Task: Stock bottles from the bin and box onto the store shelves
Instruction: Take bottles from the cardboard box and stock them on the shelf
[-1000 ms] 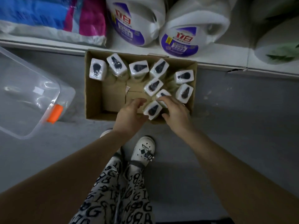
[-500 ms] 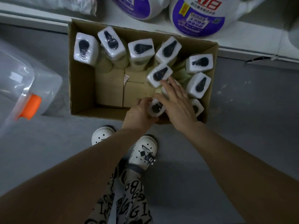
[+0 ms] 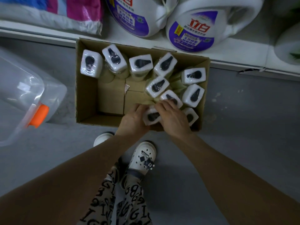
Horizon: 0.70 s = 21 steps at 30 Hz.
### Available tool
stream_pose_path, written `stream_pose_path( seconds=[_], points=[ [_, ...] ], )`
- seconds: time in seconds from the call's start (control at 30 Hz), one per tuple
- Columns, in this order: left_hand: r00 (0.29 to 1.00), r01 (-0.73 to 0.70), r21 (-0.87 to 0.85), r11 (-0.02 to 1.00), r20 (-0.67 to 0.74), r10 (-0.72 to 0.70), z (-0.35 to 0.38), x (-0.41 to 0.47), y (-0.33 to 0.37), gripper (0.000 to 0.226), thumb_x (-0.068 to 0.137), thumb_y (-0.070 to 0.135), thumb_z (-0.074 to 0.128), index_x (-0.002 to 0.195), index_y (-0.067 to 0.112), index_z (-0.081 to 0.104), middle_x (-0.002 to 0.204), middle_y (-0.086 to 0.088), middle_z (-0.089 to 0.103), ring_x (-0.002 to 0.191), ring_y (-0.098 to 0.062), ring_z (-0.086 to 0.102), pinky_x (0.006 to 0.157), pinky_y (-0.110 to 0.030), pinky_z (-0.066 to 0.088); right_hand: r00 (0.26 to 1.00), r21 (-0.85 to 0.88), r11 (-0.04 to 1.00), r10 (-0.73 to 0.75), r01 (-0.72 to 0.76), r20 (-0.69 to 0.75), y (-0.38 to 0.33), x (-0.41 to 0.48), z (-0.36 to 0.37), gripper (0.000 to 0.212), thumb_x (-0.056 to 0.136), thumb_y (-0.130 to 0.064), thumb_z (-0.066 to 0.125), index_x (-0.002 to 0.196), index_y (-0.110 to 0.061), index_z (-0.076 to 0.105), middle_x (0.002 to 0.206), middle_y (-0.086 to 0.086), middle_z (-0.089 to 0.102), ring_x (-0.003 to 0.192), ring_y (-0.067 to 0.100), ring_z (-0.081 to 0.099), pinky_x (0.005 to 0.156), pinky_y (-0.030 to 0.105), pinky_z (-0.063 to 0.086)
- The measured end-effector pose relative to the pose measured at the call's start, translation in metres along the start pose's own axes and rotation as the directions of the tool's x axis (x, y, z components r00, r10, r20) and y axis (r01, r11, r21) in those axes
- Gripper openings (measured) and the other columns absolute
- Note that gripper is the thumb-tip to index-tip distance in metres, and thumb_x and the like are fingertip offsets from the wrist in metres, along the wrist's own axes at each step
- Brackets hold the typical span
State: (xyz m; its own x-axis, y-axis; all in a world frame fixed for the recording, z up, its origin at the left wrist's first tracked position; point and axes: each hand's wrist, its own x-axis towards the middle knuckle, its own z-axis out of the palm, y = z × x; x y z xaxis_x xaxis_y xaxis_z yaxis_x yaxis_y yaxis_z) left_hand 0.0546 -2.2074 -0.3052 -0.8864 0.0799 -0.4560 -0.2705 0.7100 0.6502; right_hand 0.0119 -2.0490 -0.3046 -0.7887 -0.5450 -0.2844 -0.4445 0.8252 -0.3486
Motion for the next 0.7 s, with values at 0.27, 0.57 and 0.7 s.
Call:
stream_pose_path(
  seconds=[0.27,0.57,0.7],
  points=[
    [0.995,-0.064,-0.09,0.994,-0.084,0.056,-0.072,-0.024,0.034,0.059,0.07,0.017,0.086,0.123,0.011,0.06,0.113,-0.005,0.067,0.1,-0.02,0.064,0.083,-0.03,0.051,0.989,0.303,0.941,0.147,-0.149,0.029,-0.037,-0.009,-0.096,0.049,0.079,0.002,0.072,0.124,-0.009,0.059,0.119,0.011,0.063,0.103,0.03,0.064,0.079,0.03,0.046],
    [0.987,-0.158,-0.137,0.978,-0.031,0.155,-0.192,-0.059,0.113,0.054,0.091,0.028,0.067,0.141,0.02,0.048,0.13,-0.002,0.063,0.118,-0.018,0.059,0.101,-0.036,0.046,0.96,0.571,0.772,0.238,-0.28,0.15,-0.075,-0.022,-0.229,0.049,0.086,-0.018,0.073,0.129,-0.027,0.051,0.127,-0.005,0.059,0.115,0.013,0.058,0.097,0.032,0.048],
    [0.985,-0.172,-0.212,0.962,-0.044,0.167,-0.248,-0.084,0.158,0.052,0.093,0.02,0.064,0.142,0.016,0.047,0.131,-0.003,0.061,0.118,-0.013,0.057,0.102,-0.024,0.046,0.941,0.726,0.612,0.304,-0.314,0.151,-0.101,-0.031,-0.288,0.05,0.074,-0.031,0.078,0.115,-0.049,0.055,0.117,-0.013,0.064,0.11,0.015,0.064,0.094,0.049,0.054]
  ],
)
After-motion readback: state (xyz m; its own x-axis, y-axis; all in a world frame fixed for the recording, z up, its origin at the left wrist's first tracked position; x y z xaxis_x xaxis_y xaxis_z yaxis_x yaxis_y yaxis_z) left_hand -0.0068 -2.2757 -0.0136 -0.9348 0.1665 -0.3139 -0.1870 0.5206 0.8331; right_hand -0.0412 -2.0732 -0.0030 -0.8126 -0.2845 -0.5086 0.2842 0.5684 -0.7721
